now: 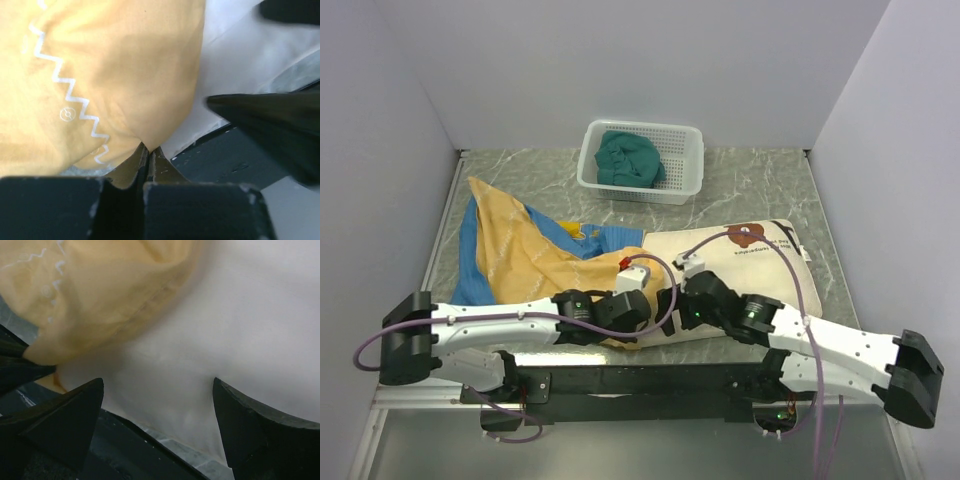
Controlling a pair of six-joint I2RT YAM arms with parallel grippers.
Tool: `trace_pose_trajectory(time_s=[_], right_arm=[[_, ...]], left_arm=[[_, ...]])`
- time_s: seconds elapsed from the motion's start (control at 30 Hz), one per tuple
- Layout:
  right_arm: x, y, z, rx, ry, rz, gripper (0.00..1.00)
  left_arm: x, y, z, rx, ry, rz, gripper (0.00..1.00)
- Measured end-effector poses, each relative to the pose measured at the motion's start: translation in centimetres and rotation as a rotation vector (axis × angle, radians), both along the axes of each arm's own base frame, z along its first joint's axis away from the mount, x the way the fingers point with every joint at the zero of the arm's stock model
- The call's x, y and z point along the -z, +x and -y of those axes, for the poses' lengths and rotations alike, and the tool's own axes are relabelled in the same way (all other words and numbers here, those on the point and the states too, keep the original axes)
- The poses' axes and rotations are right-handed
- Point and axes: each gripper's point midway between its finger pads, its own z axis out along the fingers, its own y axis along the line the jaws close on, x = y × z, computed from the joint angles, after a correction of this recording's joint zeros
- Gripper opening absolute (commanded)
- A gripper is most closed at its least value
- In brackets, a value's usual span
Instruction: Put the pillow into the pillowcase
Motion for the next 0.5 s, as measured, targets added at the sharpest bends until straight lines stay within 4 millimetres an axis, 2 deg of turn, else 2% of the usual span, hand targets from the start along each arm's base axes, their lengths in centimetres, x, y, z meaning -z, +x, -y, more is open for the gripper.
trace_pose_trajectory(time_s=[0.07,0.1,0.13,0.17,0.2,0.23,0.33,0.5], right_arm=[[0.7,0.1,-0.7,-0.025,-0.012,-0.01,0.85],[1.0,0.2,-1.1,-0.037,-0.015,-0.009,0.65],[1.4,0.3,-1.4,-0.044,-0.021,-0.011,0.55],[1.7,0.5,-1.7,-0.053,-0.03,-0.01,0.23],[2.1,0.7,-2.1,-0.057,-0.034,-0.014,0.09],[2.4,0.9,-2.4,-0.06,-0.04,-0.018,0.0],[2.1,1.5,-3.7,-0.045,-0.017,-0.028,0.0],[-0.2,3.2,-5.3,0.002,0.05,-0.051,0.0]], left_arm=[[-1.0,0.1,0.0,-0.01,-0.033,0.011,0.01],[-1.6,0.1,0.0,-0.012,-0.053,0.014,0.01],[-2.1,0.2,0.0,-0.014,-0.07,0.018,0.01],[-2.5,0.2,0.0,-0.015,-0.086,0.02,0.01],[-2.9,0.1,0.0,-0.017,-0.101,0.02,0.01],[-3.1,0.1,0.0,-0.017,-0.11,0.02,0.01],[-3.5,-0.2,0.0,-0.008,-0.13,0.008,0.01],[-3.9,-0.8,-0.6,0.009,-0.158,-0.009,0.01]])
